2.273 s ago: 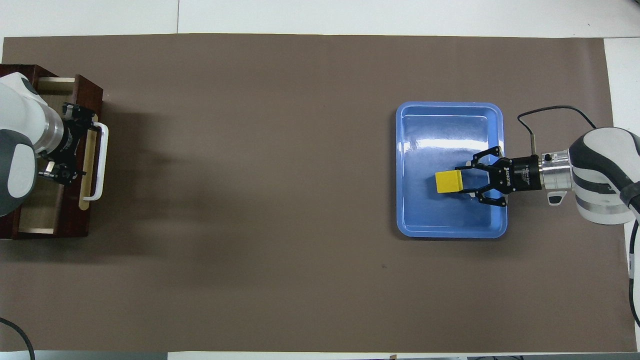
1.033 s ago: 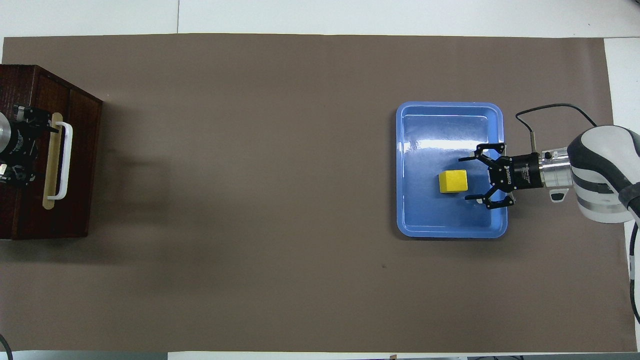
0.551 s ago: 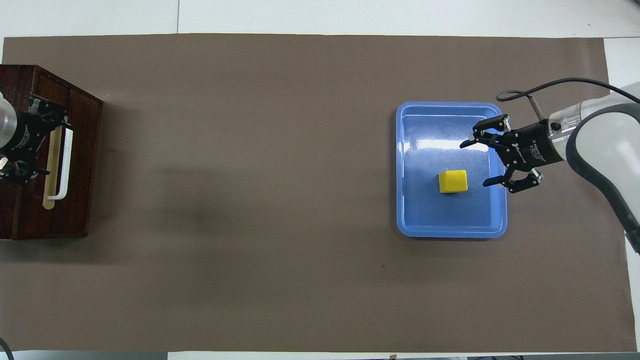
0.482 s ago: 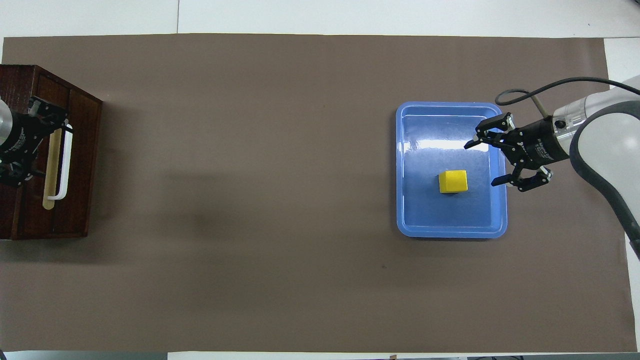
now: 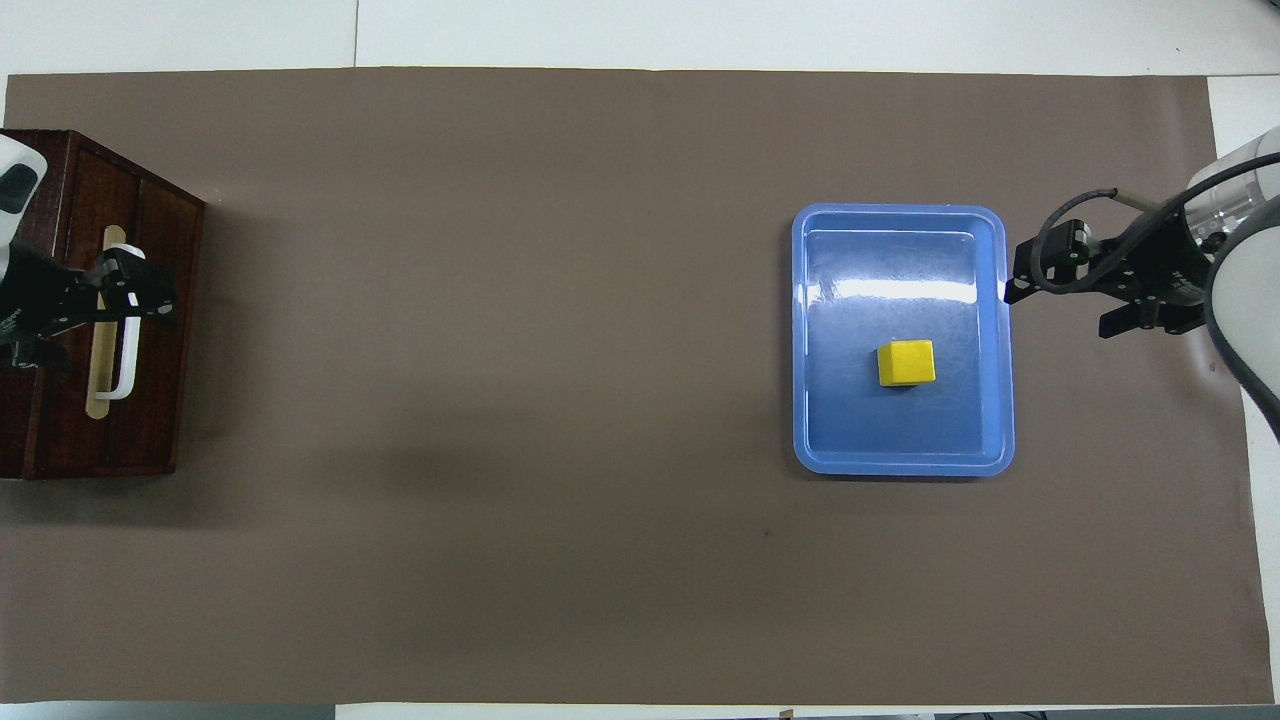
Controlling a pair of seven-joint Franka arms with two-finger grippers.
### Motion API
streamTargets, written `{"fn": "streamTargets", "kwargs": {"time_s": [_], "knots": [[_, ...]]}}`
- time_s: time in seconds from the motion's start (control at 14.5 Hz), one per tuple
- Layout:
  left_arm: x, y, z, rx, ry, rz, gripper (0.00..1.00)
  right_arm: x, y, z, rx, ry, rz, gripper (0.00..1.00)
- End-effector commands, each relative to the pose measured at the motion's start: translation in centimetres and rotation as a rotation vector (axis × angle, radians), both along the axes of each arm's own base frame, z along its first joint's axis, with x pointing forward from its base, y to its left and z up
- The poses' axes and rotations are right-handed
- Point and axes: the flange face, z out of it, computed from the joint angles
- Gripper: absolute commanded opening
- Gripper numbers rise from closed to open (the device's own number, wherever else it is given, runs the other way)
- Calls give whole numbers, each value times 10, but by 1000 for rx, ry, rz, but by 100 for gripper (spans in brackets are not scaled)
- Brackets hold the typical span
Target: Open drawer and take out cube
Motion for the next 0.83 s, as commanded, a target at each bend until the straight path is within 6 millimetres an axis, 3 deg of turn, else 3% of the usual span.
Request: {"fn": "streamTargets", "kwargs": {"time_s": [0.0,0.21,0.34,0.55,0.76], "knots": [[-12,-5,4,-48,43,-89,100,-17,6,34,-71,-64,197,100],[-14,-4,11,-69,42,-246,100,-31,-3,68,-110,-117,330,100],[-12,-2,9,-70,24,-251,100,-26,-13,84,-141,-129,400,100],[-4,5,27,-70,-7,-245,100,-26,-16,80,-128,-117,394,100],[-2,6,21,-70,-5,-242,100,-30,-20,61,-117,-78,375,100]]}}
